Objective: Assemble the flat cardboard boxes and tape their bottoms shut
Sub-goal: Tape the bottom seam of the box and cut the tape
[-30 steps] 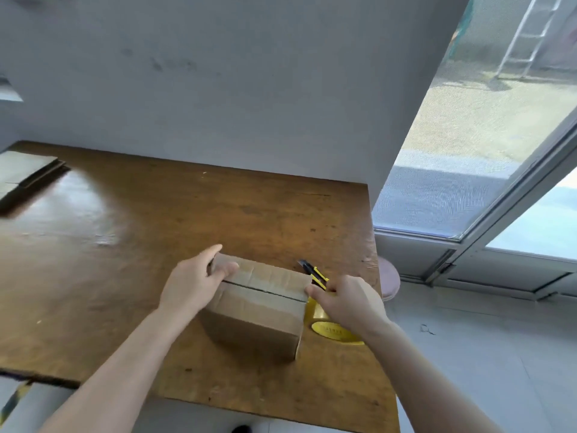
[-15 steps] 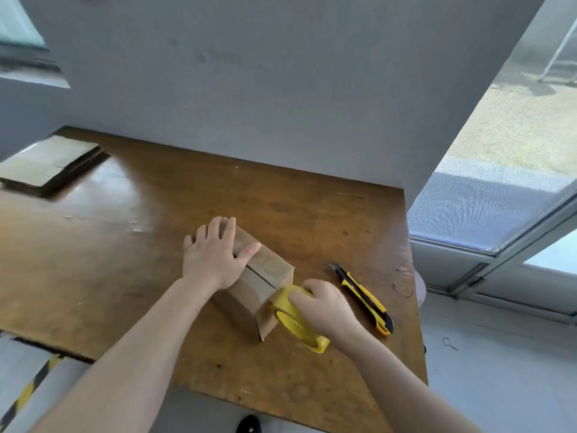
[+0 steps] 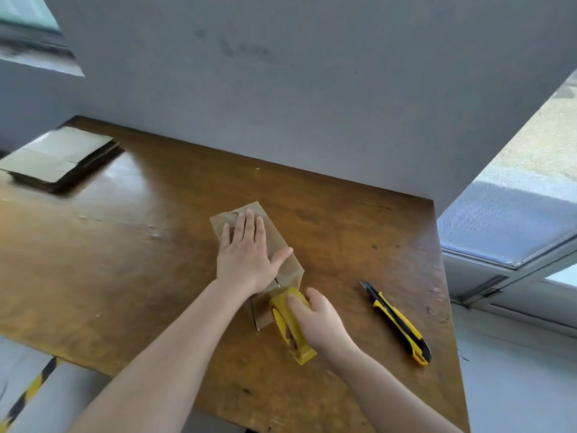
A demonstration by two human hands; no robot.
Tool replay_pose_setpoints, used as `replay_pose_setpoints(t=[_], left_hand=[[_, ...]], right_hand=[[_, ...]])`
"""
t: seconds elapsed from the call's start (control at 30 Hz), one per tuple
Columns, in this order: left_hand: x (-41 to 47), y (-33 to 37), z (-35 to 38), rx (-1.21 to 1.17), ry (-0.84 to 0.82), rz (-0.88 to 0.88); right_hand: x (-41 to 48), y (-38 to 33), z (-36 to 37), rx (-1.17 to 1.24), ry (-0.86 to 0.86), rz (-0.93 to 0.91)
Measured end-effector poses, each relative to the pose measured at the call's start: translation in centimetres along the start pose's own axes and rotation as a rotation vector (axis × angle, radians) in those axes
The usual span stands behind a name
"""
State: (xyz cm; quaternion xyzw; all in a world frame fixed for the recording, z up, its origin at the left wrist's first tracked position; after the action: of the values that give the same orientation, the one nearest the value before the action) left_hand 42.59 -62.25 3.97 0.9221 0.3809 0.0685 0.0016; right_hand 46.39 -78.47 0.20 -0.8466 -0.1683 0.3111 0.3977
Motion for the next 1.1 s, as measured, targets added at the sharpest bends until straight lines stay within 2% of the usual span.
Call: replay_pose_setpoints(t=[0.1, 0.2, 0.33, 0.43, 0.5, 0.67, 0.8, 0.9, 0.93, 1.0, 1.07, 1.1], left_hand=[[0.0, -0.1, 0.1, -0.006, 0.010, 0.027], [0.4, -0.3, 0.0, -0.028, 0.014, 0.040], [0.1, -0.7, -0.9, -0.186, -0.066, 0.108], [-2.1, -0.7, -1.6, -0.072, 0.014, 0.128], [-3.1, -0.6, -0.9, -0.054, 0.024, 0.098], [-2.8, -0.8, -0.3, -0.019, 0.007, 0.152], [-2.8, -0.8, -0.6, -0.092, 0.101, 0.148], [-4.0, -1.0, -1.5, -0.173, 0.284, 0.138], [-4.7, -1.5, -1.9, -0.230, 0.361, 0.083], [-6.8, -3.1, -2.7, -0.441, 0.551, -0.143], [-9.5, -4.8, -2.7, -0.718, 0.692, -0.486], [-10.6, -5.0, -1.8, -0.859, 0.667, -0.665]], right_hand=[[0.5, 0.5, 1.2, -0.008, -0.059, 0.098], [0.4, 0.6, 1.9, 0.088, -0.090, 0.199], [1.3, 0.7, 1.9, 0.002, -0.016, 0.121], [1.9, 0.5, 2.1, -0.062, 0.013, 0.081], [2.2, 0.6, 2.3, -0.077, -0.027, 0.101], [1.6, 1.5, 2.6, 0.077, -0.204, 0.087], [1.3, 1.3, 2.6, 0.101, -0.221, 0.037], [1.7, 0.5, 2.1, 0.096, -0.186, -0.049], [1.8, 0.2, 1.8, 0.089, -0.177, -0.067], [2.0, 0.3, 1.6, 0.088, -0.171, -0.067], [2.1, 0.6, 1.8, 0.109, -0.179, -0.033], [2.2, 0.8, 1.8, 0.120, -0.179, -0.020]])
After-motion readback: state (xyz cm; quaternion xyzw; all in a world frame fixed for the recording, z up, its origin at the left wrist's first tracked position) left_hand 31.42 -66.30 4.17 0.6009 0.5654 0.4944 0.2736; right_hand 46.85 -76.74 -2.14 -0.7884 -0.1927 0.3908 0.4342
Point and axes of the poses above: each hand's wrist, its own x-axis towards the middle knuckle, its own z-axis out of the palm, y = z × x, the point moved 9 cm from there along x, towards the middle knuckle, and after that the axes turned 15 degrees about y, right-handed, at the moved point
